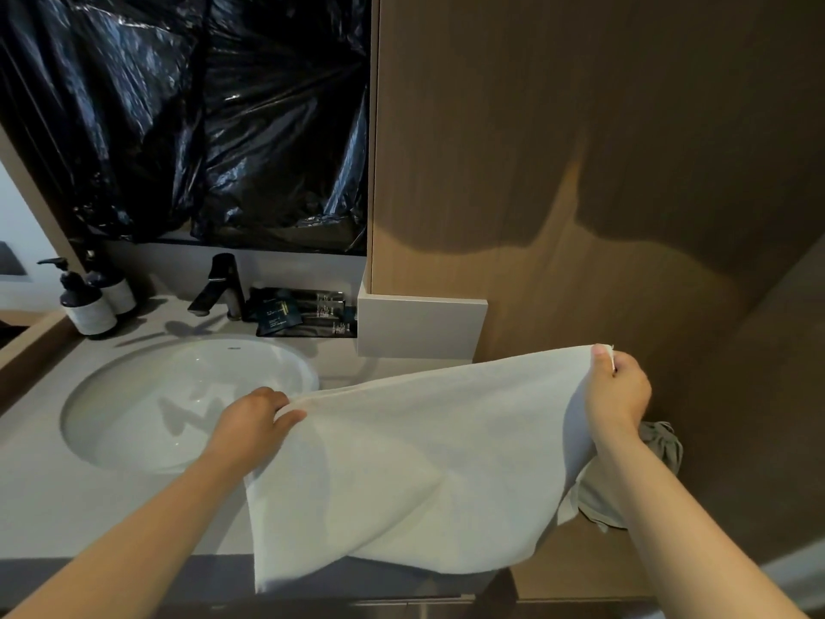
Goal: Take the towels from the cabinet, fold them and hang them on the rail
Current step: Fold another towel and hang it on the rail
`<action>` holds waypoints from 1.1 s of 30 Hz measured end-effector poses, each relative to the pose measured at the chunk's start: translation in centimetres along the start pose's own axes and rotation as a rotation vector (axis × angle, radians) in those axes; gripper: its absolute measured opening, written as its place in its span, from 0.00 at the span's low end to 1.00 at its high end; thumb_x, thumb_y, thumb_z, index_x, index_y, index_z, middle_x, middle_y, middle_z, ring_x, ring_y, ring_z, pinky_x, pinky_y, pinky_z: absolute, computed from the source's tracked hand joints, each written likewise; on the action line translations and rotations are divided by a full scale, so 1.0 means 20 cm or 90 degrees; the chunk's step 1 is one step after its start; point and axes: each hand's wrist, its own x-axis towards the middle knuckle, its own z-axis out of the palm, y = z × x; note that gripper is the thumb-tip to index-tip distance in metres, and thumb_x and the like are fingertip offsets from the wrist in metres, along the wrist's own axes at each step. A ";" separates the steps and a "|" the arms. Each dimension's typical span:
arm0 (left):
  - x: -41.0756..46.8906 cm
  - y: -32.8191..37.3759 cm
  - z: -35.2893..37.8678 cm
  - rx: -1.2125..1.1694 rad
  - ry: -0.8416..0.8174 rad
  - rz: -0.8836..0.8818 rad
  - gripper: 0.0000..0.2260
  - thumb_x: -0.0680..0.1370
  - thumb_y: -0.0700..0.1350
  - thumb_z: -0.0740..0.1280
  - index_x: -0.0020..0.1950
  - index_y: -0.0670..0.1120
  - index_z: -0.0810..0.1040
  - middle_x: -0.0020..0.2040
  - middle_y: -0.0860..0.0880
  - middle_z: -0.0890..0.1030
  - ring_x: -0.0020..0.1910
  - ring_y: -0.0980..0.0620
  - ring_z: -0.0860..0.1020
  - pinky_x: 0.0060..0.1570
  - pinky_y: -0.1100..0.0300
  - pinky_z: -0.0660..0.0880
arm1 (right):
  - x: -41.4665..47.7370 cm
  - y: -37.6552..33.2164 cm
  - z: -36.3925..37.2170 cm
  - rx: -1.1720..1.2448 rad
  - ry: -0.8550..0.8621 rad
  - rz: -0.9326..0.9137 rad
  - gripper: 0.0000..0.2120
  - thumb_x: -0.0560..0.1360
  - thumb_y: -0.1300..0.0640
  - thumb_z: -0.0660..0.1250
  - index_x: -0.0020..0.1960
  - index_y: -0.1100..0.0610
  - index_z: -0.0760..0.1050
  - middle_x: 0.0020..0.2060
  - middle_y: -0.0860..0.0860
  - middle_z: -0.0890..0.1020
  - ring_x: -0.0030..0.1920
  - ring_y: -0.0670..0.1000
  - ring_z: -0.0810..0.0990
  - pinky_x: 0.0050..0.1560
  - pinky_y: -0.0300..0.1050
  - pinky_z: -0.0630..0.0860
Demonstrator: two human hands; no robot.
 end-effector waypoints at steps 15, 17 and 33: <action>0.16 0.09 -0.22 -0.022 0.120 0.066 0.11 0.82 0.51 0.60 0.43 0.48 0.75 0.40 0.51 0.76 0.40 0.46 0.77 0.36 0.55 0.69 | 0.09 -0.01 -0.04 0.042 0.046 0.024 0.15 0.82 0.51 0.58 0.52 0.63 0.76 0.44 0.55 0.77 0.45 0.54 0.75 0.46 0.48 0.69; 0.21 0.13 -0.30 -0.041 0.147 0.097 0.11 0.81 0.51 0.62 0.45 0.47 0.78 0.41 0.50 0.77 0.41 0.47 0.77 0.39 0.54 0.72 | 0.11 -0.04 -0.05 0.054 0.057 0.024 0.15 0.83 0.51 0.58 0.52 0.62 0.76 0.44 0.55 0.77 0.46 0.53 0.75 0.46 0.48 0.70; 0.33 0.17 -0.44 0.087 0.201 -0.013 0.21 0.73 0.68 0.63 0.34 0.51 0.73 0.28 0.54 0.74 0.28 0.55 0.73 0.26 0.62 0.68 | 0.10 -0.05 -0.05 0.093 0.074 0.040 0.15 0.83 0.51 0.58 0.53 0.62 0.77 0.45 0.56 0.78 0.47 0.54 0.76 0.47 0.47 0.71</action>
